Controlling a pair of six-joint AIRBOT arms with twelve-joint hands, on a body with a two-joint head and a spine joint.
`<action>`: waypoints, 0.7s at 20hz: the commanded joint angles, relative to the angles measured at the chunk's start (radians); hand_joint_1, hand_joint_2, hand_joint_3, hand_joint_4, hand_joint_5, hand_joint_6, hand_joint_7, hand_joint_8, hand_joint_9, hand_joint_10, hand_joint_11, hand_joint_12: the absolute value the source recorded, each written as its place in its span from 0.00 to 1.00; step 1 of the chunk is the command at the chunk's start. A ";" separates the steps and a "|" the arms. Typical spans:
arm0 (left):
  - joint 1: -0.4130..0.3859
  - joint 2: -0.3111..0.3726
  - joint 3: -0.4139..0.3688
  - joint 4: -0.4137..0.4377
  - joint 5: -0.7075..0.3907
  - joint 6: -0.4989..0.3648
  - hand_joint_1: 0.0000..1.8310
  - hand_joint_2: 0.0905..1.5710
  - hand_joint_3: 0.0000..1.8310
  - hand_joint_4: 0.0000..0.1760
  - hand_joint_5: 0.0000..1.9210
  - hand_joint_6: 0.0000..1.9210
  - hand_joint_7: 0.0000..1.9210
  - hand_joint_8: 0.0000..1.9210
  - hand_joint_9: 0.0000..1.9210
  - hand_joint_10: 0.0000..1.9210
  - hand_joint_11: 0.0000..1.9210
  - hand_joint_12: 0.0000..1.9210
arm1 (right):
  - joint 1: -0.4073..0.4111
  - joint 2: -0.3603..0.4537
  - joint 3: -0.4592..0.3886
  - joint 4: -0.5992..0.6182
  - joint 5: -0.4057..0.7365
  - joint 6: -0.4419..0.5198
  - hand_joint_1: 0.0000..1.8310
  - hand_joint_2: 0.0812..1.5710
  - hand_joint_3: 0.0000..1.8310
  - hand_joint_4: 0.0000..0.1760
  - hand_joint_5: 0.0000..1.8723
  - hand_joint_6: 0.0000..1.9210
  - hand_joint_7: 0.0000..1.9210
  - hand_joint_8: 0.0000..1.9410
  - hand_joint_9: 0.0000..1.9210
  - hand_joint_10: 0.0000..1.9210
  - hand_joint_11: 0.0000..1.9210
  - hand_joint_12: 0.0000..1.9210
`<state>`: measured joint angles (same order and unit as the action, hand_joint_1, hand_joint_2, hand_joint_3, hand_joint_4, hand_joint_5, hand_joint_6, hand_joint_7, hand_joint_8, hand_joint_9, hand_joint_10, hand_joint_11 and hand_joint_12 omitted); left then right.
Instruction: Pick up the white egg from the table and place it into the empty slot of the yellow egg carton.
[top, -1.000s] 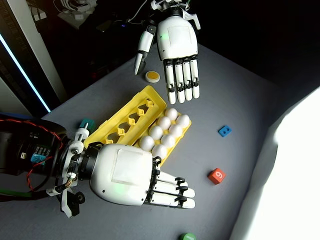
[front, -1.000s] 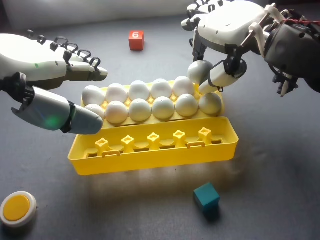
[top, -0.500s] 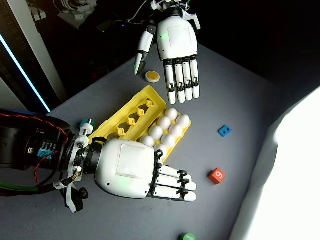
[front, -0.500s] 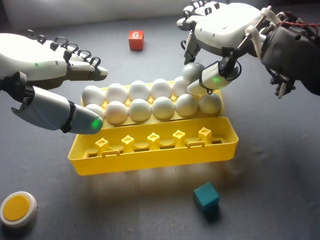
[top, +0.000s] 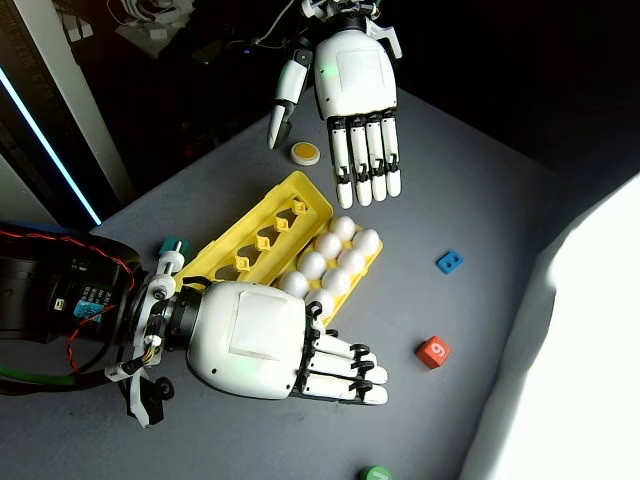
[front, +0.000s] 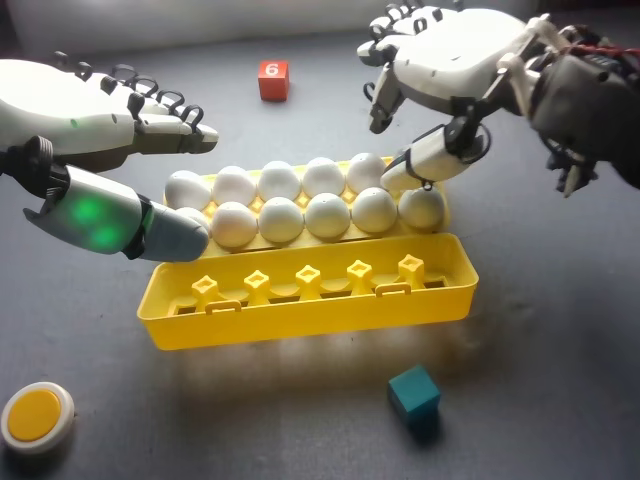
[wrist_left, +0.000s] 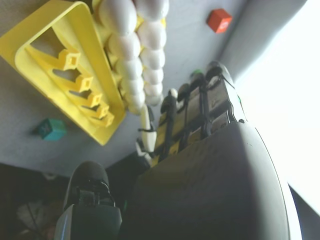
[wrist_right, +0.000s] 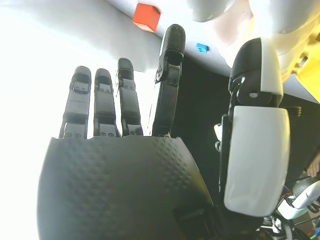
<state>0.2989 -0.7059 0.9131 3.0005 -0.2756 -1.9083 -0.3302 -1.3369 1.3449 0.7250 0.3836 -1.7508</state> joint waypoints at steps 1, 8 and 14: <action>-0.012 0.003 0.004 0.012 0.091 0.000 0.00 0.72 0.00 0.00 0.03 0.00 0.02 0.00 0.01 0.00 0.00 0.00 | 0.013 0.025 -0.009 -0.020 0.109 0.002 0.39 0.55 0.00 0.67 0.46 0.00 0.09 0.00 0.02 0.00 0.00 0.00; -0.009 0.004 0.006 0.012 0.087 0.001 0.00 0.71 0.00 0.00 0.04 0.00 0.02 0.00 0.01 0.00 0.00 0.00 | -0.021 0.270 -0.239 -0.021 0.154 0.014 0.37 0.53 0.00 0.67 0.47 0.00 0.11 0.00 0.03 0.01 0.00 0.00; -0.008 0.005 0.009 0.012 0.087 0.001 0.00 0.71 0.00 0.00 0.04 0.00 0.02 0.00 0.01 0.00 0.00 0.00 | -0.037 0.453 -0.401 0.031 0.165 0.019 0.35 0.53 0.00 0.55 0.45 0.00 0.10 0.00 0.04 0.01 0.00 0.00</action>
<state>0.3019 -0.7059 0.9176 3.0005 -0.2802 -1.9087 -0.3759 -0.8814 0.9337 0.7761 0.4507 -1.7359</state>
